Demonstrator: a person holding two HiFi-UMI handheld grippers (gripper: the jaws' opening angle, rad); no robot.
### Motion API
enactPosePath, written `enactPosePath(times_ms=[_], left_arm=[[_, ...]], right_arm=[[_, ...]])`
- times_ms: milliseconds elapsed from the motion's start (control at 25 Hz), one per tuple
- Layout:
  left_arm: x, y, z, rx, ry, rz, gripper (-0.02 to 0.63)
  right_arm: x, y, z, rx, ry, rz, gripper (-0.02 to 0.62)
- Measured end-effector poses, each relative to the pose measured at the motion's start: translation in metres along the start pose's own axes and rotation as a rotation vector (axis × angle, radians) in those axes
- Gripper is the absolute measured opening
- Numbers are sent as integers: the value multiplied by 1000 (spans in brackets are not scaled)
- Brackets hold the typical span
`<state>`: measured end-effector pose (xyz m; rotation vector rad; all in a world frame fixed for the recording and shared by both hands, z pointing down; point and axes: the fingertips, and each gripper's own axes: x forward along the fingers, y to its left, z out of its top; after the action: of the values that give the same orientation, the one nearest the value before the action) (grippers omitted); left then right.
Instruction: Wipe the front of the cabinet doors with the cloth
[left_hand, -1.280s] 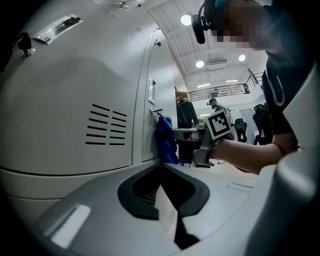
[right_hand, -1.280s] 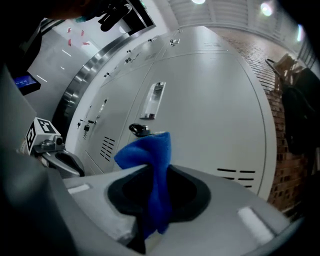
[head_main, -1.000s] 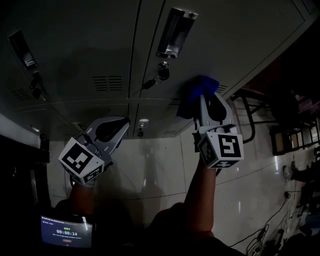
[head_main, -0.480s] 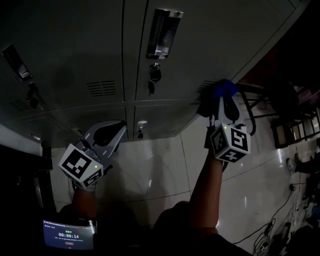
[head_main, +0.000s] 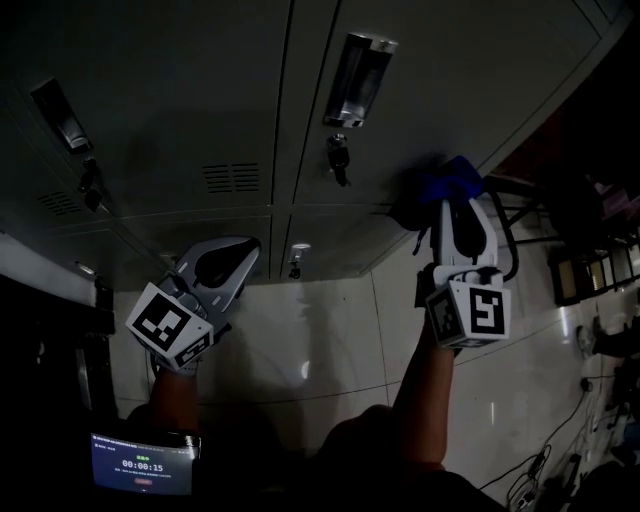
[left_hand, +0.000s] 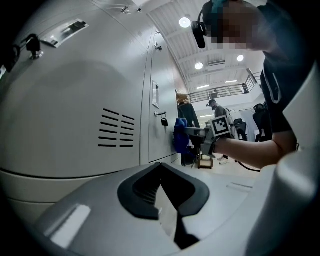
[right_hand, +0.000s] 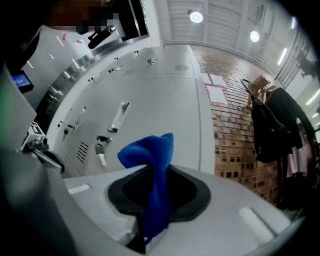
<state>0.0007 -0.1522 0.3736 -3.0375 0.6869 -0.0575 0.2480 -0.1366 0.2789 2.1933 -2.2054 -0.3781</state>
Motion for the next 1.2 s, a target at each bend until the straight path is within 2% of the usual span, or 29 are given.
enactPosePath(times_ms=[120, 200, 320, 440, 520, 600, 840, 1200], left_arm=[[-5, 7, 1, 28, -10, 8, 6], [-8, 12, 1, 28, -17, 22, 6], [-13, 17, -1, 36, -9, 37, 6], [-11, 11, 4, 54, -24, 15, 5], [-11, 4, 5, 59, -23, -1, 6], [-11, 1, 4, 73, -24, -4, 6], [-6, -9, 2, 40, -47, -24, 5], [-3, -13, -2, 11, -30, -13, 5]], right_arm=[[-5, 46, 29, 8, -58, 105, 75], [-8, 71, 33, -12, -78, 154, 75], [-14, 119, 6, -24, -49, 258, 75], [-22, 168, -26, -27, 5, 406, 75], [-24, 194, -39, 4, 26, 504, 75], [-26, 211, -47, 49, 37, 565, 75], [-21, 201, -60, 179, 60, 590, 75], [-17, 199, -63, 174, 43, 603, 75]])
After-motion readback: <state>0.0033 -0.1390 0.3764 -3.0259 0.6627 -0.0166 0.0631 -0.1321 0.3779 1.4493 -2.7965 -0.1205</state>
